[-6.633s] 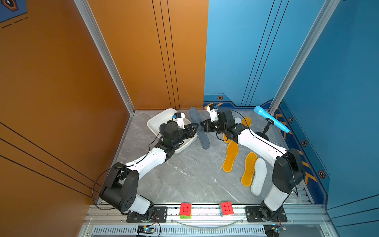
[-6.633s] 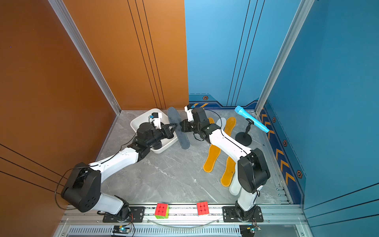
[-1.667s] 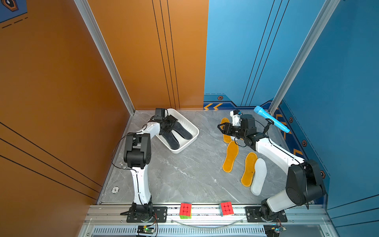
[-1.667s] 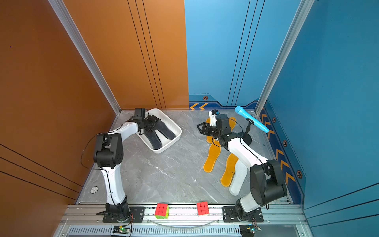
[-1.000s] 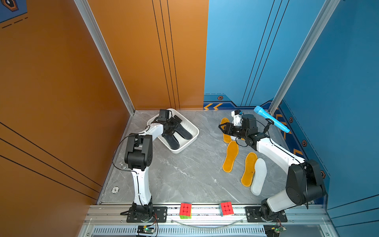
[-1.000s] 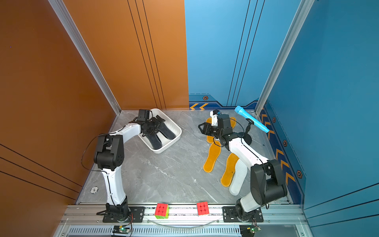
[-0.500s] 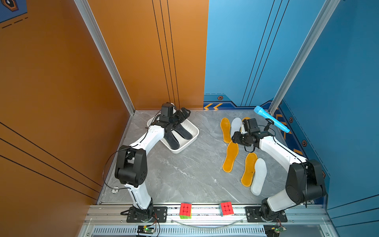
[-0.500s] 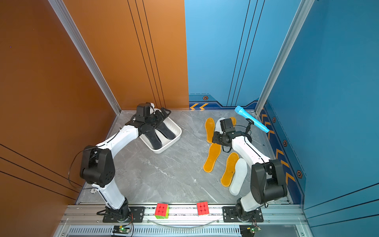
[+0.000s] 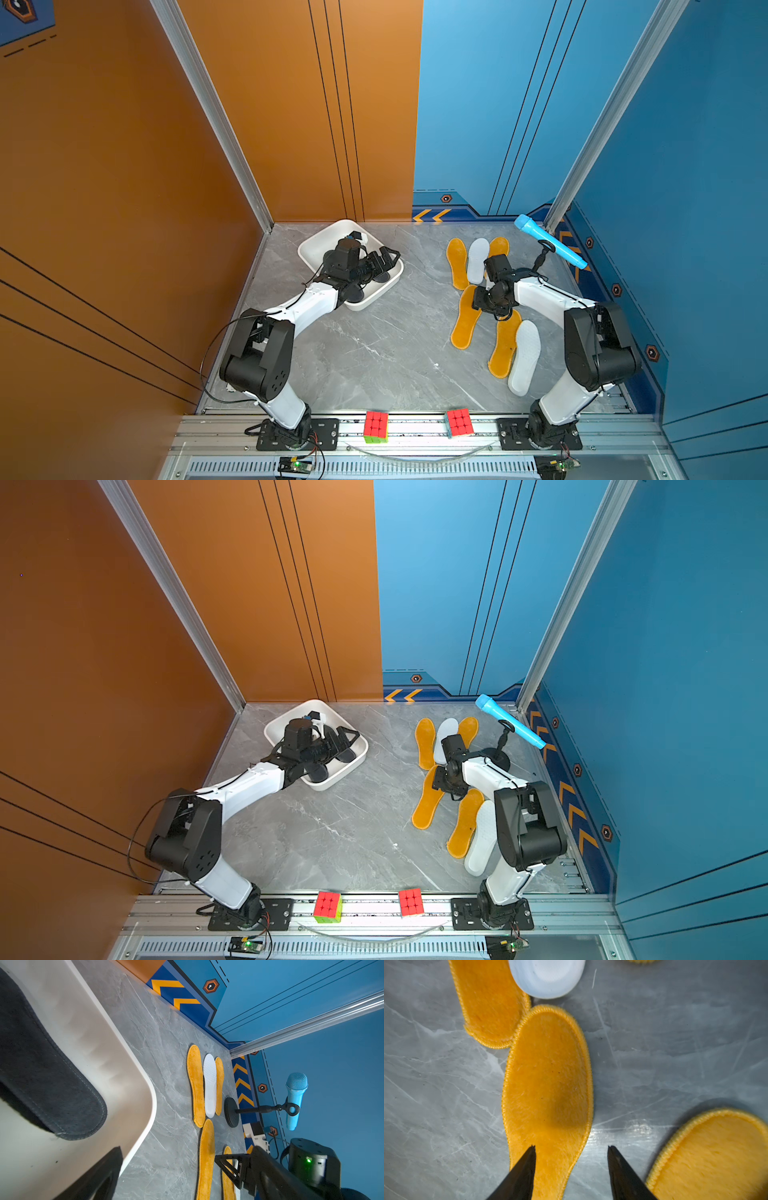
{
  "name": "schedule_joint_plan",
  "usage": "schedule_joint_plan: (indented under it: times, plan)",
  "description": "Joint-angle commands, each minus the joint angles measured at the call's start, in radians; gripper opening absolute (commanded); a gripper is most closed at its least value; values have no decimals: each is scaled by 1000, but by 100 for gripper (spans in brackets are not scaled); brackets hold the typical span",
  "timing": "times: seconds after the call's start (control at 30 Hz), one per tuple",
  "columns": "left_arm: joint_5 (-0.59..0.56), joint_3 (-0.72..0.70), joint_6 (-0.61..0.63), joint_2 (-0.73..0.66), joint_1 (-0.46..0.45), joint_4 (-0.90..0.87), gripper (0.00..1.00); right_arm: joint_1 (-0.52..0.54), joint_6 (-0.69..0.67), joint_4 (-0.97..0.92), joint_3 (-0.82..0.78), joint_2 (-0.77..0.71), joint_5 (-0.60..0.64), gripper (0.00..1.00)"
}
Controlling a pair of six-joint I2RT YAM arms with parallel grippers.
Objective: Put the insoles into the storage box
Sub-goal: Move the insole to the center of the board.
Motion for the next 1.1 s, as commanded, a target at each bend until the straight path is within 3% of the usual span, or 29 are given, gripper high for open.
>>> schedule_joint_plan:
  times: [0.0,0.47,0.77,0.9,1.07]
  plan:
    - [34,-14,-25,-7,3,74,98,19,11,-28,35,33,6,57]
    - [48,-12,-61,15,19,92,97,139,-103,-20,43,82,-14,56]
    - [42,-20,-63,4,21,93,98,112,-180,25,54,-66,-6,56]
    - [43,-21,-65,2,22,92,98,71,-153,55,139,-51,-21,58]
    - [53,-22,-74,5,25,93,98,62,-144,17,352,129,-37,58]
